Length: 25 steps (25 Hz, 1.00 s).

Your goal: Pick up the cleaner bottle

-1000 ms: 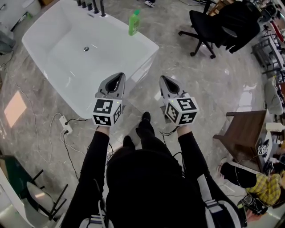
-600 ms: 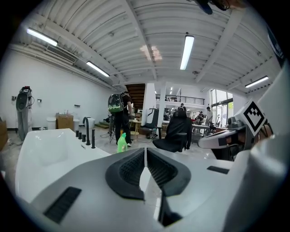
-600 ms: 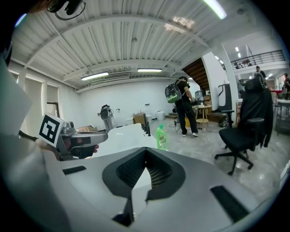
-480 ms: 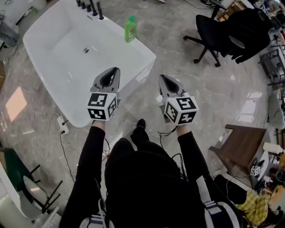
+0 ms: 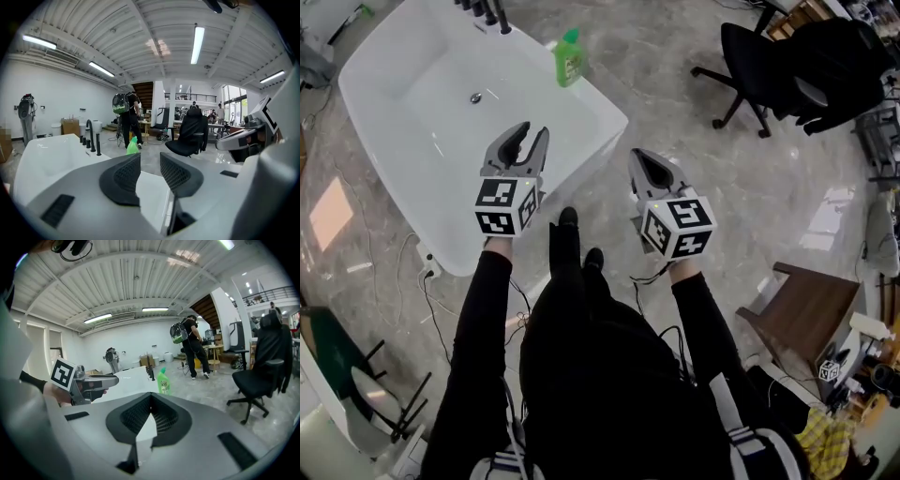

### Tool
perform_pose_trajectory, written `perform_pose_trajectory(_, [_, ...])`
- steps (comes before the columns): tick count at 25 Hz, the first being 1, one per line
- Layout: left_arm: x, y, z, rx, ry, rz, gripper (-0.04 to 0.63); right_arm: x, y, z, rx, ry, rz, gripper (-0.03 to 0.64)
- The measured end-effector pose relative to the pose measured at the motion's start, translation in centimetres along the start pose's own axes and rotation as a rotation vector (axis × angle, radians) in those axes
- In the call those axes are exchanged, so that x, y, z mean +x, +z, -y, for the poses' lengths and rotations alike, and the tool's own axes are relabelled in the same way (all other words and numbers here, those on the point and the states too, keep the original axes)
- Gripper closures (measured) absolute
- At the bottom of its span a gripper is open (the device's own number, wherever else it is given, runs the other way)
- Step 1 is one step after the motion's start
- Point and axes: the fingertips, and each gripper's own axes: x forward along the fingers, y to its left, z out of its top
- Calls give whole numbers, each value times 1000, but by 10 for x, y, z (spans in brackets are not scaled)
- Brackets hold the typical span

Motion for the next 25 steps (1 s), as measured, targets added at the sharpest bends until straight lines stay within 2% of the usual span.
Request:
perform_pose_trajectory(6, [63, -12, -21, 5, -53, -54, 364, 45, 9, 27, 11, -29, -30, 615])
perform_pose_trajectory(10, [107, -22, -40, 4, -79, -103, 351, 77, 16, 44, 24, -40, -49, 615])
perform_pose_trajectory(14, [147, -35, -61, 39, -81, -140, 337, 108, 16, 62, 28, -48, -73, 615])
perform_pose_trajectory(25, [232, -100, -93, 44, -105, -237, 324, 166, -14, 99, 86, -84, -143, 615])
